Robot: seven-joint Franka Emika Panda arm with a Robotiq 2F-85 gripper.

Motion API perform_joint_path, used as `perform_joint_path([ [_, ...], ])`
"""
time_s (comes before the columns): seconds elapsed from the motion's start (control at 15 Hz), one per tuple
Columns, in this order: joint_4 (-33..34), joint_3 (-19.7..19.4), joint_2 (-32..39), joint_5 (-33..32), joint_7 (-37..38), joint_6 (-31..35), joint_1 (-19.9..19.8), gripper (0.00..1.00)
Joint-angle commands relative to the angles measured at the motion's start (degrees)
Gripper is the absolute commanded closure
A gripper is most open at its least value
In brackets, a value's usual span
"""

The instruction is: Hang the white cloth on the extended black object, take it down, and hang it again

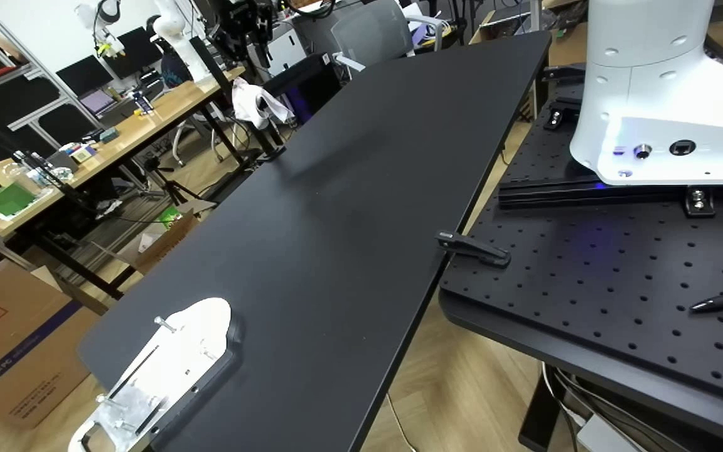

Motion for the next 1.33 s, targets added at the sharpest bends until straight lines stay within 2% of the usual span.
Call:
perform_joint_path([
  [0.0, -0.95, -0.44, -0.05, -0.52, -0.26, 2.59, -2.40, 0.31],
  [0.2, 0.31, -0.81, 1.99, 0.66, -2.62, 5.13, -3.74, 0.10],
  [0.33, 1.19, -1.11, 3.60, 1.22, -3.65, 6.41, -4.16, 0.01],
  [0.8, 5.95, -2.22, 10.05, 2.87, -6.05, 8.30, -4.34, 0.00],
  [0.93, 7.53, -2.50, 11.58, 3.41, -6.57, 8.34, -4.25, 0.26],
  [1.0, 8.30, -2.50, 12.30, 3.92, -7.34, 8.45, -4.27, 0.31],
  [1.27, 11.08, -2.23, 14.78, 5.34, -9.23, 9.03, -4.05, 0.61],
])
